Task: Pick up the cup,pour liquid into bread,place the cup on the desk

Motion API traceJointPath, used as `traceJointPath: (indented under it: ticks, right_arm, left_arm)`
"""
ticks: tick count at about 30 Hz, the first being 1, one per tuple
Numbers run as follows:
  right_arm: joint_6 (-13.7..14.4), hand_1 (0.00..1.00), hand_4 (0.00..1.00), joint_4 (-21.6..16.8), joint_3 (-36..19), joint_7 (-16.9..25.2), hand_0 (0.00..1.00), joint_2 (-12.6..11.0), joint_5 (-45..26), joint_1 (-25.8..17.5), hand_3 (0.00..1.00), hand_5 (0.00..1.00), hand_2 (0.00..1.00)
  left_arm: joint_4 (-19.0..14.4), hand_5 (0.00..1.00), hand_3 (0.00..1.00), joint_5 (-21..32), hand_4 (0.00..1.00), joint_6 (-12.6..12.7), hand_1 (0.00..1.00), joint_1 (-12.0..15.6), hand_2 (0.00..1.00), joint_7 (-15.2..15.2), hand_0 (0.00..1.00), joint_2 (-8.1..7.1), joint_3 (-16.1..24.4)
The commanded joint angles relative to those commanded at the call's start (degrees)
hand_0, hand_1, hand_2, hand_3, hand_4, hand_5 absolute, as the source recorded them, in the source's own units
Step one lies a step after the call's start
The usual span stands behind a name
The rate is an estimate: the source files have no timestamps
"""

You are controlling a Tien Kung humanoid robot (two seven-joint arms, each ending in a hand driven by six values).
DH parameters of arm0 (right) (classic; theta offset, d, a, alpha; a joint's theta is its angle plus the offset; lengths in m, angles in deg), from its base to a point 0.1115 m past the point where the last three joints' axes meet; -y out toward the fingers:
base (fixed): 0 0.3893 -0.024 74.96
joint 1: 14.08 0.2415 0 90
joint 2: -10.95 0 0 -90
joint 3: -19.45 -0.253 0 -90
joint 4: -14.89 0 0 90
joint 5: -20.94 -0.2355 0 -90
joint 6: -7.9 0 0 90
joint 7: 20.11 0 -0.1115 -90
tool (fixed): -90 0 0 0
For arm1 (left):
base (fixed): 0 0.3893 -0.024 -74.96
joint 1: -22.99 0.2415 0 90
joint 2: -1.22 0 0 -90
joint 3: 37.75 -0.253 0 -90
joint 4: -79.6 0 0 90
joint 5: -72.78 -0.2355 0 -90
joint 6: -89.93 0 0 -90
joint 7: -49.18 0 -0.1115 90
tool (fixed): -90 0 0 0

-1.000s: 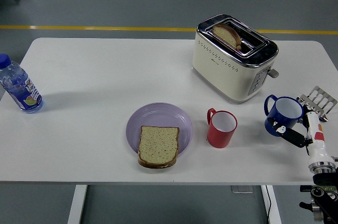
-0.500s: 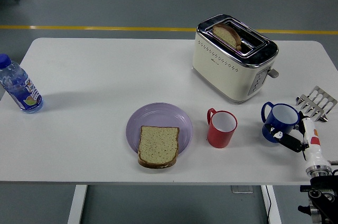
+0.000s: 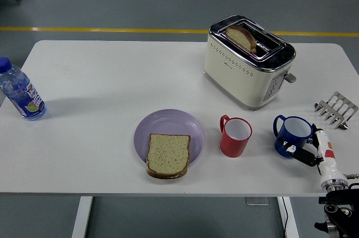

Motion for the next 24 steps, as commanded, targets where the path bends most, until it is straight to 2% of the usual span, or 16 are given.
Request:
traceJointPath:
  ticks: [13, 14, 19, 20, 24]
  right_arm:
    - [-0.48, 0.439, 0.629, 1.32, 0.32, -0.03, 0.468, 0.09, 1.64, 0.35, 0.603, 0.002, 0.562]
    - [-0.55, 0.443, 0.677, 1.35, 0.22, -0.16, 0.447, 0.12, 2.08, 0.29, 0.63, 0.002, 0.565]
    - [-1.09, 0.443, 0.677, 1.5, -0.31, -0.67, 0.447, 0.2, 3.53, 0.09, 0.63, 0.002, 0.565]
    - [-1.23, 0.448, 0.766, 1.53, -0.48, -0.83, 0.443, 0.23, 3.91, 0.06, 0.705, 0.002, 0.588]
    - [-1.07, 0.448, 0.766, 1.56, -0.88, -1.09, 0.443, 0.33, 4.66, 0.04, 0.705, 0.002, 0.588]
  left_arm:
    - [0.02, 0.998, 0.639, 0.1, 0.404, 0.03, 0.74, 0.31, 0.741, 0.04, 0.671, 0.07, -0.35]
    - [0.01, 0.998, 0.638, 0.11, 0.404, 0.04, 0.74, 0.37, 0.741, 0.05, 0.67, 0.08, -0.39]
    - [0.01, 0.998, 0.638, 0.08, 0.404, 0.07, 0.74, 0.49, 0.741, 0.06, 0.67, 0.09, -0.47]
    - [0.0, 0.998, 0.639, 0.06, 0.404, 0.07, 0.74, 0.47, 0.741, 0.05, 0.67, 0.09, -0.46]
    - [-0.02, 0.998, 0.639, -0.07, 0.404, 0.06, 0.74, 0.39, 0.741, 0.05, 0.67, 0.06, -0.19]
